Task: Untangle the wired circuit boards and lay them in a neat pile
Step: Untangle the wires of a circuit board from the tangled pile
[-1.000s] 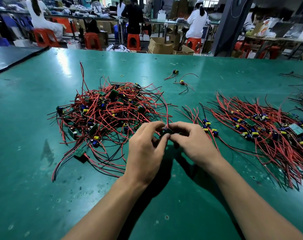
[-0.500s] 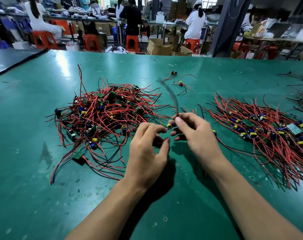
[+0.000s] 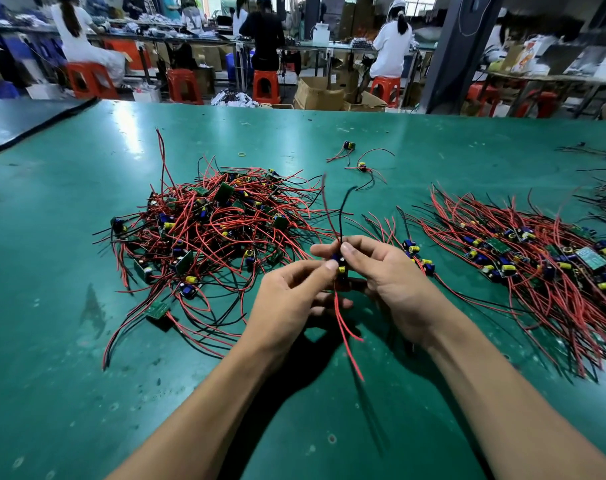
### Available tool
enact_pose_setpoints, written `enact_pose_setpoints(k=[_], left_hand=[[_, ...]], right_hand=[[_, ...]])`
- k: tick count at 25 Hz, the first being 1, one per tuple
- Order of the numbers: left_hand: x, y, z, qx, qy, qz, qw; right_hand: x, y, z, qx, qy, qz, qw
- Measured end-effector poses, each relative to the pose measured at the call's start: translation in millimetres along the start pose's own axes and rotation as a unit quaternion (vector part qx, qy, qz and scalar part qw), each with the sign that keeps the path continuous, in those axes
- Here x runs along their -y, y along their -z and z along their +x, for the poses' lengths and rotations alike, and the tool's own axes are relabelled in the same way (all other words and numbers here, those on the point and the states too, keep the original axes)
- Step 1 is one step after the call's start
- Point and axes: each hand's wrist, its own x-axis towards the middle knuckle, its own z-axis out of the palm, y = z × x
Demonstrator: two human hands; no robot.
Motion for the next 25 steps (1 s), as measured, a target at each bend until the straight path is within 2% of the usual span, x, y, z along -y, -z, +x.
enact_pose_setpoints(k=[6,12,20,22,25], left_hand=[[2.0,1.9,3.2,-0.028,0.005,-0.010,1.000],[0.7,3.9,4.3,-0.016,0.008,0.002,1.000],[-3.2,3.5,4.4,0.025,0.020,0.016,0.999],[-3.0,3.1,3.6,0.036,0.015,0.033,0.999],[-2.8,3.3,2.9,0.044,0.013,0.048,0.998]], right_hand=[[0.8,5.4,-1.7,0.017,0.021,-0.011,1.000],[0.0,6.1,0.4,-0.059,0.003,-0.043,0.997],[1.0,9.3,-1.4,-0.044,0.004,-0.071,0.996],[0.4,10.5,-0.5,-0.057,0.002,-0.062,0.996],[-1.1,12.7,-0.7,-0.033,-0.001,-0.047,0.998]])
